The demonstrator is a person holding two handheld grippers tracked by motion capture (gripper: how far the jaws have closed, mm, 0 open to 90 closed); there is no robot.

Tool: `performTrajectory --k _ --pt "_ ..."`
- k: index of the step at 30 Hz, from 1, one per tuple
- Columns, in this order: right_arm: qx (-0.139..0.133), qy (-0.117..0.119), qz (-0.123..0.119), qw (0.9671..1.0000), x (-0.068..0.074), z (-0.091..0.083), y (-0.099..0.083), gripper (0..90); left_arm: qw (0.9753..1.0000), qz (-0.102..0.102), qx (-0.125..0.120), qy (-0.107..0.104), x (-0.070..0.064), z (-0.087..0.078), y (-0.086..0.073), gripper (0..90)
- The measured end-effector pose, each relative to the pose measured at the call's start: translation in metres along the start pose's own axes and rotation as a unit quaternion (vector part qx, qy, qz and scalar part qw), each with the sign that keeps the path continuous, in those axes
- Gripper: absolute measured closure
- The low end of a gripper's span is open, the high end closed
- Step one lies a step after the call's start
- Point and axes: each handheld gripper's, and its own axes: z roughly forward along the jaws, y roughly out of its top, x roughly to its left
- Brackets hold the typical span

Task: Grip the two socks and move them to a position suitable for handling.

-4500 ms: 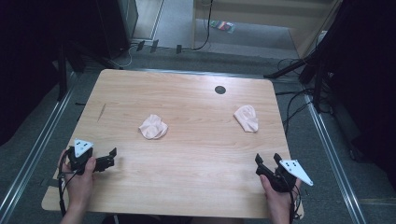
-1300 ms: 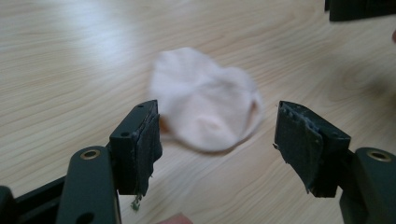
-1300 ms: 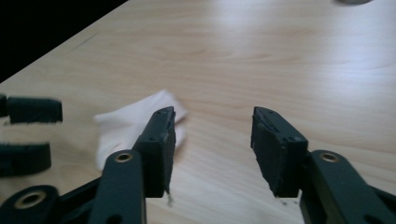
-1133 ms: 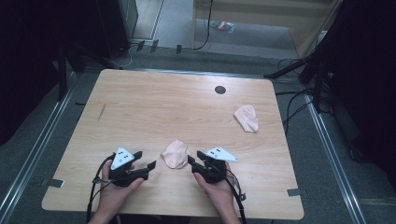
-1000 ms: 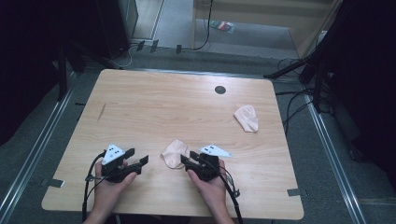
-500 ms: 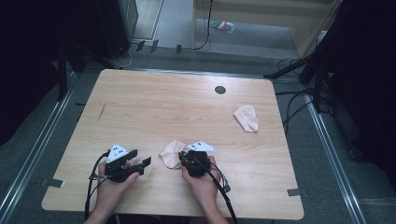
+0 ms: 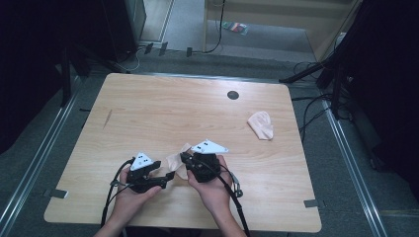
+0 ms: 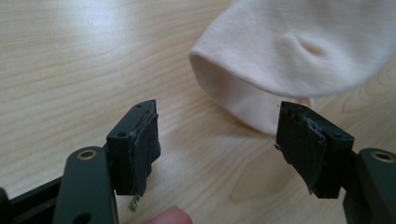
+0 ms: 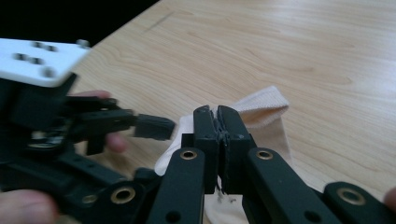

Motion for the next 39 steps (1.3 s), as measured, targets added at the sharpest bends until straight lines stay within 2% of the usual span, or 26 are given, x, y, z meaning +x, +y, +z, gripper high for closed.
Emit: performTrajectory --k 2,3,5,7,8,10,11,12,13,14,15,17,18,19,20,22,25,26,27,28,29,31,32,33,35,39 --pt "-0.003 0.008 -0.006 0.9999 0.004 -0.004 0.004 89.0 1.0000 -0.004 -0.001 -0.001 0.001 0.003 0.003 30.8" --pt "-0.004 0.010 -0.007 0.9999 0.006 -0.006 0.006 89.0 0.9999 -0.009 -0.003 -0.009 0.001 0.005 0.004 31.8" --pt "-0.008 0.021 -0.014 0.9997 0.010 -0.012 0.010 89.0 0.9998 0.001 -0.012 -0.014 0.001 0.008 0.005 38.5" --pt "-0.011 0.035 -0.015 0.9992 0.012 -0.018 0.013 89.0 0.9995 0.014 -0.027 -0.003 0.000 0.008 0.005 51.5" --pt "-0.013 0.039 -0.017 0.9990 0.012 -0.020 0.015 89.0 0.9991 0.022 -0.036 0.005 0.001 0.006 0.006 66.3" --pt "-0.019 0.040 -0.019 0.9988 0.012 -0.025 0.017 89.0 0.9968 0.037 -0.058 0.039 0.002 -0.002 0.006 85.4" --pt "-0.022 0.038 -0.020 0.9988 0.010 -0.027 0.017 89.0 0.9949 0.048 -0.069 0.056 0.004 -0.008 0.007 89.1" --pt "-0.026 0.037 -0.019 0.9988 0.009 -0.029 0.018 89.0 0.9912 0.062 -0.081 0.084 0.004 -0.016 0.008 89.9" --pt "-0.025 0.038 -0.020 0.9988 0.006 -0.030 0.017 89.0 0.9832 0.086 -0.102 0.125 0.002 -0.026 0.009 90.0" --pt "-0.024 0.037 -0.024 0.9987 0.004 -0.031 0.016 89.1 0.9744 0.111 -0.118 0.156 -0.001 -0.033 0.009 90.0" --pt "-0.021 0.036 -0.027 0.9988 0.002 -0.030 0.015 89.1 0.9685 0.128 -0.124 0.173 -0.003 -0.038 0.008 90.0" --pt "-0.015 0.036 -0.031 0.9988 -0.002 -0.029 0.010 89.1 0.9597 0.161 -0.125 0.193 -0.011 -0.045 0.005 89.7" --pt "-0.009 0.035 -0.032 0.9988 -0.005 -0.027 0.005 89.1 0.9607 0.167 -0.116 0.190 -0.013 -0.043 0.002 88.8" --pt "-0.004 0.032 -0.032 0.9989 -0.007 -0.025 0.002 89.2 0.9647 0.173 -0.089 0.178 -0.017 -0.038 -0.003 87.7" --pt "0.005 0.028 -0.031 0.9991 -0.012 -0.023 -0.005 89.2 0.9674 0.172 -0.071 0.172 -0.020 -0.033 -0.008 84.6" --pt "0.027 0.017 -0.023 0.9992 -0.026 -0.017 -0.020 89.2 0.9767 0.160 -0.013 0.142 -0.023 -0.022 -0.018 70.2" --pt "0.051 0.001 -0.013 0.9986 -0.045 -0.013 -0.035 89.1 0.9864 0.136 0.011 0.091 -0.022 -0.020 -0.020 59.6" --pt "0.063 -0.002 -0.012 0.9979 -0.054 -0.012 -0.041 89.0 0.9882 0.131 0.009 0.078 -0.020 -0.021 -0.019 56.3" --pt "0.068 -0.001 -0.014 0.9976 -0.059 -0.012 -0.044 88.6 0.9917 0.119 0.000 0.049 -0.017 -0.025 -0.016 53.7" --pt "0.073 -0.002 -0.018 0.9972 -0.067 -0.014 -0.049 87.3 0.9929 0.114 -0.006 0.033 -0.014 -0.027 -0.014 52.5" --pt "0.069 -0.006 -0.020 0.9974 -0.071 -0.015 -0.051 84.9 0.9940 0.108 -0.011 0.006 -0.009 -0.030 -0.012 51.7" --pt "0.054 -0.020 0.000 0.9984 -0.079 -0.024 -0.053 67.8 0.9956 0.086 -0.027 -0.023 0.002 -0.036 -0.008 51.1" --pt "0.042 -0.023 0.016 0.9987 -0.084 -0.029 -0.054 60.6 0.9966 0.068 -0.036 -0.030 0.009 -0.038 -0.006 51.1" --pt "0.031 -0.025 0.031 0.9987 -0.088 -0.034 -0.055 57.7 0.9975 0.047 -0.044 -0.029 0.015 -0.038 -0.004 51.0" --pt "0.022 -0.028 0.039 0.9986 -0.090 -0.041 -0.058 53.8 0.9986 0.014 -0.050 -0.009 0.025 -0.032 0.001 51.4" --pt "0.032 -0.048 0.034 0.9978 -0.084 -0.041 -0.068 51.1 0.9990 -0.010 -0.040 0.016 0.027 -0.008 0.009 55.8"
